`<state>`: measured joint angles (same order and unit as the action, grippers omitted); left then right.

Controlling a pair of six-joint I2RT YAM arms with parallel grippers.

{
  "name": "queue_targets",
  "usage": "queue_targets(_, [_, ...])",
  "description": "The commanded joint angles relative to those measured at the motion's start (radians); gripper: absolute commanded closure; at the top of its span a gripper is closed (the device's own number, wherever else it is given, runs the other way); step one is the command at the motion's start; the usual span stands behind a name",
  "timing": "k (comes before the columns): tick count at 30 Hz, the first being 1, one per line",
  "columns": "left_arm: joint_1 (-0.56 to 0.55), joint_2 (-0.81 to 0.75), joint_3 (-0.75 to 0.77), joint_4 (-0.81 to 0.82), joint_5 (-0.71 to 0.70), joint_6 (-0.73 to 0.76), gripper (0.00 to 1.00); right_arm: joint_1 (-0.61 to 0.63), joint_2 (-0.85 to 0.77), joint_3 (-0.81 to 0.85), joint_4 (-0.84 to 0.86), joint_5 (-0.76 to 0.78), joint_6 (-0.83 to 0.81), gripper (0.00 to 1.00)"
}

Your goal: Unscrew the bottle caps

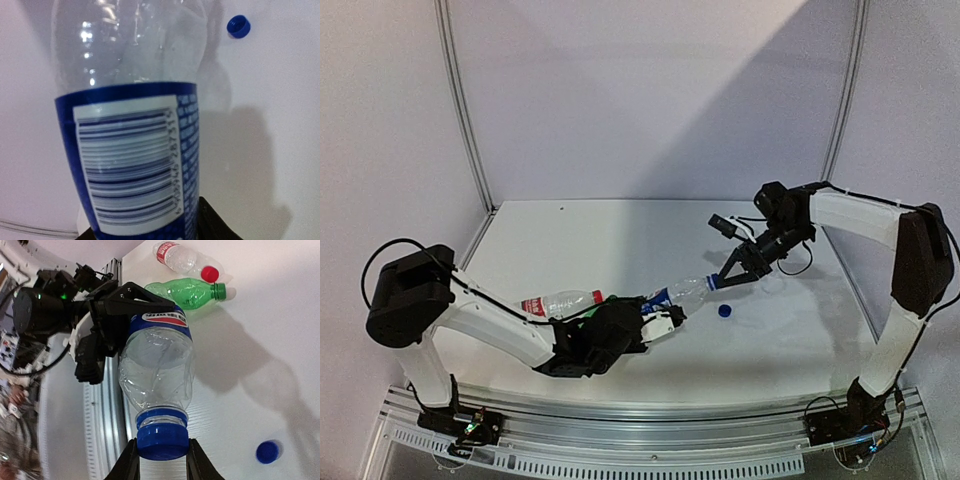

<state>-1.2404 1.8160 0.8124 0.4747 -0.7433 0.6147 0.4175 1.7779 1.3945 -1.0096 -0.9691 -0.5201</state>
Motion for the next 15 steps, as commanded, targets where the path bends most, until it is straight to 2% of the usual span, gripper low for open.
queue_targets(1, [0.005, -0.076, -0.023, -0.023, 0.23, -0.091, 0.53, -0.001, -0.134, -0.038, 0.117, 0.203, -0.481, 0.87])
queue_targets(4, [0.01, -0.062, 0.006, -0.11, 0.355, -0.134, 0.54, 0.038, -0.217, -0.15, 0.253, 0.326, -0.759, 0.85])
queue_targets(9, [0.017, -0.049, 0.036, -0.181, 0.468, -0.162, 0.54, 0.208, -0.367, -0.436, 0.581, 0.713, -1.058, 0.85])
queue_targets(12, [0.026, -0.062, 0.036, -0.198, 0.517, -0.179, 0.54, 0.241, -0.445, -0.567, 0.752, 0.759, -1.208, 0.88])
queue_targets(15, [0.038, -0.073, 0.037, -0.225, 0.549, -0.19, 0.54, 0.253, -0.505, -0.637, 0.837, 0.768, -1.289, 0.88])
